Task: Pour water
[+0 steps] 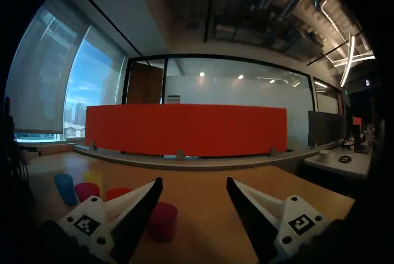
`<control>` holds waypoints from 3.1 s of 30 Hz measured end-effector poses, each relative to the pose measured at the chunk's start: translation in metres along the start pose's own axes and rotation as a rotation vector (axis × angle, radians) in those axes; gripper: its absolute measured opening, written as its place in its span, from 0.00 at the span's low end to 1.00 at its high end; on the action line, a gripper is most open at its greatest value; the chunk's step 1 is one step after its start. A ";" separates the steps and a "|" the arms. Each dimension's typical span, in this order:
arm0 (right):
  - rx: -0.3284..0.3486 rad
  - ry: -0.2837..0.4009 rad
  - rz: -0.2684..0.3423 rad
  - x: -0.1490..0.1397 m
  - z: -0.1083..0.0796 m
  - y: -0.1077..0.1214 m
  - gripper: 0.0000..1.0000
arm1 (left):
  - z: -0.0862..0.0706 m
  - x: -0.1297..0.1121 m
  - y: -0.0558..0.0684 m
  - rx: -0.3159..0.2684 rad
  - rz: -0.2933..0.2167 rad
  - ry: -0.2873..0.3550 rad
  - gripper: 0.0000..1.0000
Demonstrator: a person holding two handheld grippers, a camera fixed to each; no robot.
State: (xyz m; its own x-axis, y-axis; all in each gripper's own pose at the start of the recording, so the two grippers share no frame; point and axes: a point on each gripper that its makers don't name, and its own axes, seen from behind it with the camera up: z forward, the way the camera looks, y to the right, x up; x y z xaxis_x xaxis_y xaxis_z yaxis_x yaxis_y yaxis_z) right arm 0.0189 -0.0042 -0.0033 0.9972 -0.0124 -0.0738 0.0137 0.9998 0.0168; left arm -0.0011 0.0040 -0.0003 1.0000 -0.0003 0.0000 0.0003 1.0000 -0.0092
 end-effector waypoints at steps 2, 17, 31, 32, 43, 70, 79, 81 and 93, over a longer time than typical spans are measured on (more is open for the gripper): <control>-0.005 -0.005 0.007 -0.003 0.000 0.002 1.00 | 0.000 0.000 0.000 0.000 0.000 0.000 0.85; -0.004 -0.024 0.017 -0.022 0.003 0.005 1.00 | 0.000 0.000 0.000 0.000 0.000 0.000 0.85; -0.010 -0.038 0.018 -0.031 0.004 0.009 1.00 | 0.000 0.000 0.000 0.000 0.000 0.000 0.85; -0.011 -0.040 0.017 -0.032 0.004 0.009 1.00 | 0.000 0.000 0.000 0.000 0.000 0.000 0.85; -0.009 -0.063 0.013 -0.037 0.004 0.007 1.00 | 0.000 0.000 0.000 0.000 0.000 0.000 0.85; -0.010 -0.067 0.014 -0.038 0.005 0.007 1.00 | 0.001 0.000 0.000 0.000 0.000 0.000 0.85; -0.010 -0.067 0.015 -0.038 0.005 0.007 1.00 | 0.000 0.000 0.000 0.000 0.000 0.000 0.85; -0.010 -0.067 0.015 -0.037 0.005 0.007 1.00 | 0.000 0.000 0.000 0.000 0.000 0.000 0.85; -0.010 -0.067 0.014 -0.037 0.004 0.007 1.00 | 0.000 0.000 0.000 0.000 0.000 0.000 0.85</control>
State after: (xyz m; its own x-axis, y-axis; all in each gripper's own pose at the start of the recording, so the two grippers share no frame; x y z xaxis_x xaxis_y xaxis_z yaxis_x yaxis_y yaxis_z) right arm -0.0172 0.0034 0.0038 1.0000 0.0010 -0.0066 -0.0009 1.0000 0.0070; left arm -0.0009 0.0040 0.0001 1.0000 -0.0004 0.0000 0.0004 1.0000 -0.0090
